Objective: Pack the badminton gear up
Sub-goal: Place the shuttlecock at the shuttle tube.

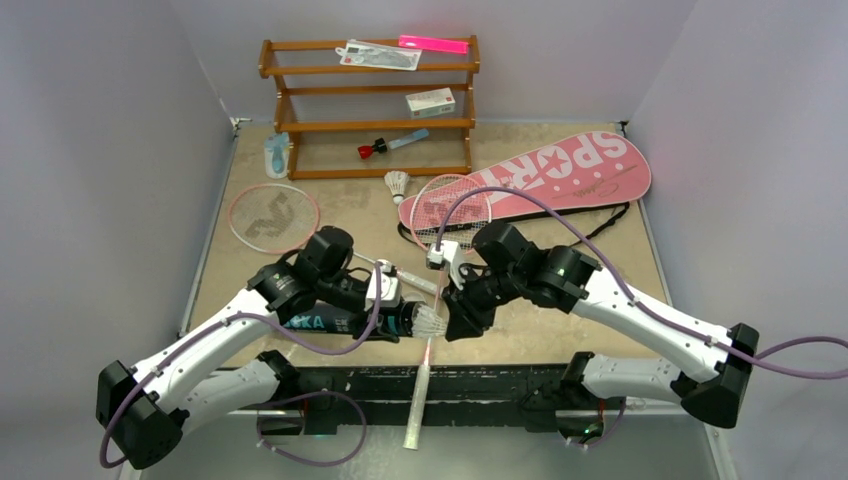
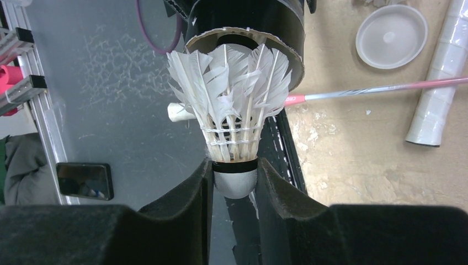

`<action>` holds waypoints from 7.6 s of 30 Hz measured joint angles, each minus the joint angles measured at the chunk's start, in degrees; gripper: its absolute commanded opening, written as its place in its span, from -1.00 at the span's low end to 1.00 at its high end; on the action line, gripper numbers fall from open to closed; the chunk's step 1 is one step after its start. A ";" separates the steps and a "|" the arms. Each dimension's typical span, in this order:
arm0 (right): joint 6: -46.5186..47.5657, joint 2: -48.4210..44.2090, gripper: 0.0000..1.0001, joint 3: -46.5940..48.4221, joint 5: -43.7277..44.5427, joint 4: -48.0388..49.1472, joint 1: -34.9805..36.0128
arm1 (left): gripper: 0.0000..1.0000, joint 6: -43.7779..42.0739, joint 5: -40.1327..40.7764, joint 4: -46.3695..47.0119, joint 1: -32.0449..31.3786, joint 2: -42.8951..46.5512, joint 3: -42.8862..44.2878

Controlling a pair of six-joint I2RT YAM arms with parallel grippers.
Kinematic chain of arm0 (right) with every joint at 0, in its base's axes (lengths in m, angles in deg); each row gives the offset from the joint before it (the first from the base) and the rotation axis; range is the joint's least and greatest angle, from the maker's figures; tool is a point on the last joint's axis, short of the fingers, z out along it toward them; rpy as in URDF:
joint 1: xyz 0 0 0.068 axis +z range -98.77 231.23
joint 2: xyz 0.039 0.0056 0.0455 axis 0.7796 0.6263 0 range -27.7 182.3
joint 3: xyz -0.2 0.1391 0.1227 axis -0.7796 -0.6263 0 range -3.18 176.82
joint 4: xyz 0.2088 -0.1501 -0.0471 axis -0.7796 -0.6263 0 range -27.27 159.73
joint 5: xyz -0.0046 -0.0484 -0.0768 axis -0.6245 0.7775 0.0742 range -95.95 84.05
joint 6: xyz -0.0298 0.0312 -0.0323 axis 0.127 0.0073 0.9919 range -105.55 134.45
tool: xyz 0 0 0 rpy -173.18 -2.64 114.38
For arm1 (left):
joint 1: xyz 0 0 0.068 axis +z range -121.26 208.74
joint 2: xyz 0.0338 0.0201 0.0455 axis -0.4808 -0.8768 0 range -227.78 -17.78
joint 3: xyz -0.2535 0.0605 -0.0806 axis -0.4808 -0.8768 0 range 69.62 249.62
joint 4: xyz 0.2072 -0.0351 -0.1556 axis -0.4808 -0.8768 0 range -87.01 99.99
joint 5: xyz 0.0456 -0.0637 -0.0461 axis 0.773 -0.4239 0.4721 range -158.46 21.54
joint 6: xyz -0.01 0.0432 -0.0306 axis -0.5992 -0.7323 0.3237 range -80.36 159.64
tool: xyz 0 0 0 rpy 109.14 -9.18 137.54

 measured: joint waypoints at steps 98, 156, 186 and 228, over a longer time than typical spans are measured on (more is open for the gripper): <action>-1.66 9.86 -1.00 4.04 -3.15 -5.49 -1.51 | -0.21 -4.96 1.57 -3.50 -1.53 -2.36 0.00; -4.52 18.56 -0.58 7.34 -6.56 2.67 -1.55 | -0.22 -2.47 4.66 -4.50 -3.13 -5.75 0.22; -17.31 -10.47 0.22 -13.38 7.58 22.21 -1.73 | -0.22 1.53 9.11 -1.18 -3.30 -0.37 0.33; -24.96 -7.17 -0.53 -21.38 5.18 43.74 -1.64 | -0.23 2.99 9.64 0.22 -1.81 0.15 0.33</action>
